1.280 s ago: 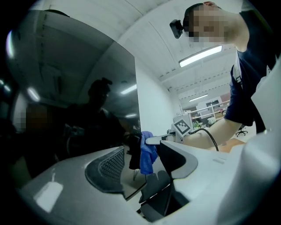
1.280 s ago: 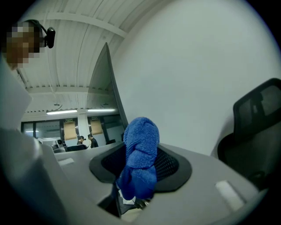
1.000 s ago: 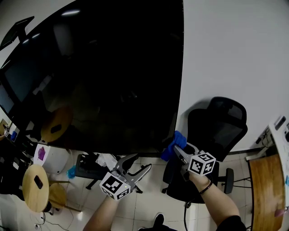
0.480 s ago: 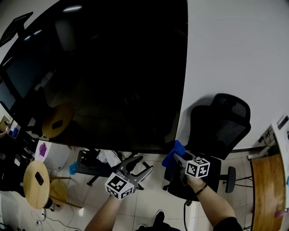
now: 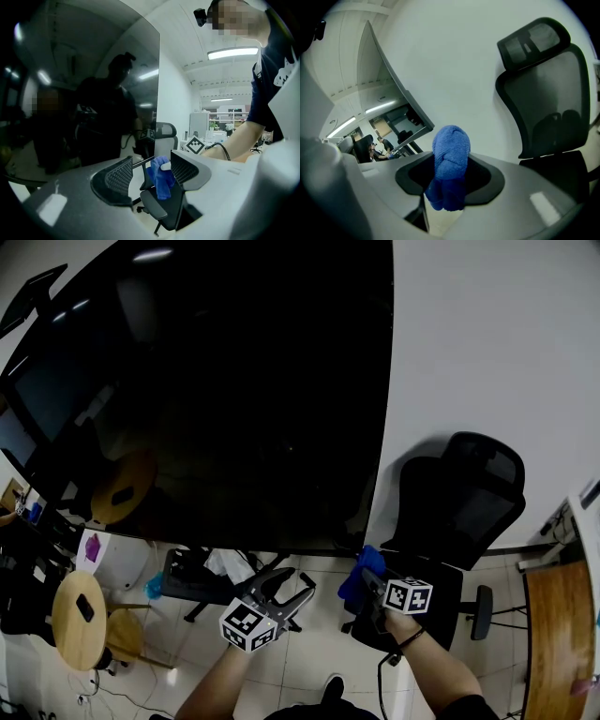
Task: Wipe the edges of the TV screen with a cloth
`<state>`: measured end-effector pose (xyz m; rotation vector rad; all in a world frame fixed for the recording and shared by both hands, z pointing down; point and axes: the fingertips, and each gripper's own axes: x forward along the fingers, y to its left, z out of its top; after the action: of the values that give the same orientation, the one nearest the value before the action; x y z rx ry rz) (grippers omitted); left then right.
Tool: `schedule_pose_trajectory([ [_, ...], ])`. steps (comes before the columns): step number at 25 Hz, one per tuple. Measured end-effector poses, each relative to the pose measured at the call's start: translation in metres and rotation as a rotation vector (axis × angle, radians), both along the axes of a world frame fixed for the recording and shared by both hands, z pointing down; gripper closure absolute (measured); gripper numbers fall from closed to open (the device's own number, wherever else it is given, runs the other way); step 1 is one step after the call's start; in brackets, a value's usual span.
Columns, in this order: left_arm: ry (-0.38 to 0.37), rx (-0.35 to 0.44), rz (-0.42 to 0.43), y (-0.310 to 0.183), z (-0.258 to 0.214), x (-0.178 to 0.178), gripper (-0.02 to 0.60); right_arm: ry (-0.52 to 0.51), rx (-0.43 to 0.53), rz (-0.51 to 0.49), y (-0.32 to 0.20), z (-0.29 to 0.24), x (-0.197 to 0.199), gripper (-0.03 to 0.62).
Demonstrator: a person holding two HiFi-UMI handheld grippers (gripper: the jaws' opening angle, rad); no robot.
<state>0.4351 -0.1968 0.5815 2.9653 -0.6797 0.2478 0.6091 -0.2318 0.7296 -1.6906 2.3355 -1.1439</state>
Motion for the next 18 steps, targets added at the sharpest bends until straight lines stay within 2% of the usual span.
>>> schedule_pose_trajectory([
  [4, -0.008, 0.007, -0.005, -0.001, -0.001, -0.005, 0.336, -0.018, 0.028, -0.027, -0.009, -0.013, -0.013, 0.414],
  [6, -0.005, 0.006, -0.006, -0.003, -0.001, -0.009, 0.337, -0.062, 0.030, -0.026, -0.012, -0.017, -0.022, 0.414],
  [10, 0.006, -0.001, -0.002, -0.006, -0.002, -0.020, 0.337, -0.200, -0.009, 0.014, -0.016, -0.015, -0.034, 0.414],
  [16, 0.019, -0.008, 0.034, -0.016, -0.001, -0.041, 0.337, -0.306, -0.038, 0.089, -0.026, -0.014, -0.045, 0.414],
  [18, 0.022, -0.016, 0.052, -0.021, 0.000, -0.048, 0.337, -0.313, -0.043, 0.109, -0.029, -0.012, -0.051, 0.414],
])
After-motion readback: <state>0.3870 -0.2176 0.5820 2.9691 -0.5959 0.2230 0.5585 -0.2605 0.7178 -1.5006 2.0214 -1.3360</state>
